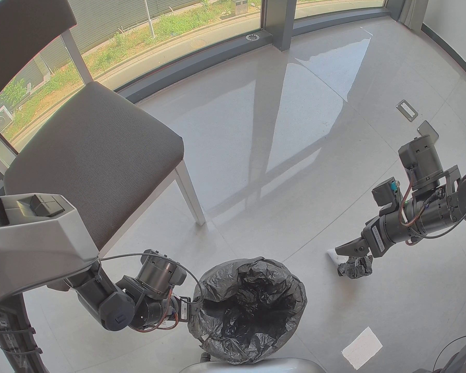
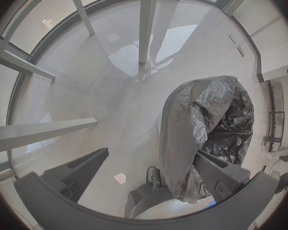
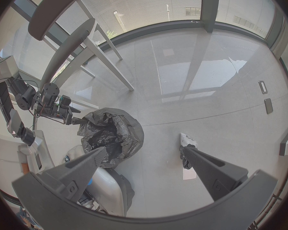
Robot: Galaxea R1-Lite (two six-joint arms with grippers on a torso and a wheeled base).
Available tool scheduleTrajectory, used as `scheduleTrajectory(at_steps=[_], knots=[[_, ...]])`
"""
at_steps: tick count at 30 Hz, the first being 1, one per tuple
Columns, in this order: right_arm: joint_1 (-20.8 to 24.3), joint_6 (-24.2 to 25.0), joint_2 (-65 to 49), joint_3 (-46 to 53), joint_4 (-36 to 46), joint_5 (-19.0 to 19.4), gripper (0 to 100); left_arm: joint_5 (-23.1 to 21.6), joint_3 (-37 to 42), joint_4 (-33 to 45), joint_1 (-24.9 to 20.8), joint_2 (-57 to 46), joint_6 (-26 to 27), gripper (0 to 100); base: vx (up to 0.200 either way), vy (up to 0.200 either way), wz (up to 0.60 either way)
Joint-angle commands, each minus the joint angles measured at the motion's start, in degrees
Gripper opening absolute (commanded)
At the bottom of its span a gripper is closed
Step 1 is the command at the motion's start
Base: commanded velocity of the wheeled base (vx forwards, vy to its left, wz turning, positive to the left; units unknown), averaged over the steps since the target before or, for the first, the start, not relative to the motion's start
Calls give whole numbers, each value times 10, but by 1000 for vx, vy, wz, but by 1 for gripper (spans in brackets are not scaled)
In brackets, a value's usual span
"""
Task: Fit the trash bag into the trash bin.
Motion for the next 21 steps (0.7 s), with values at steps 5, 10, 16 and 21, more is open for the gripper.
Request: scheduleTrajectory(at_steps=[5, 10, 16, 21], knots=[[0, 0, -1, 0, 0, 0, 100, 1, 0, 1, 0, 2, 1, 100, 0, 0, 0], [0, 0, -1, 0, 0, 0, 100, 3, 3, -1, 0, 3, 2, 0, 0, 0, 0], [0, 0, -2, 0, 0, 0, 100, 3, -3, 1, -2, 10, 2, 0, 0, 0, 0], [0, 0, -5, 0, 0, 0, 100, 4, -4, 0, -2, 10, 2, 0, 0, 0, 0]])
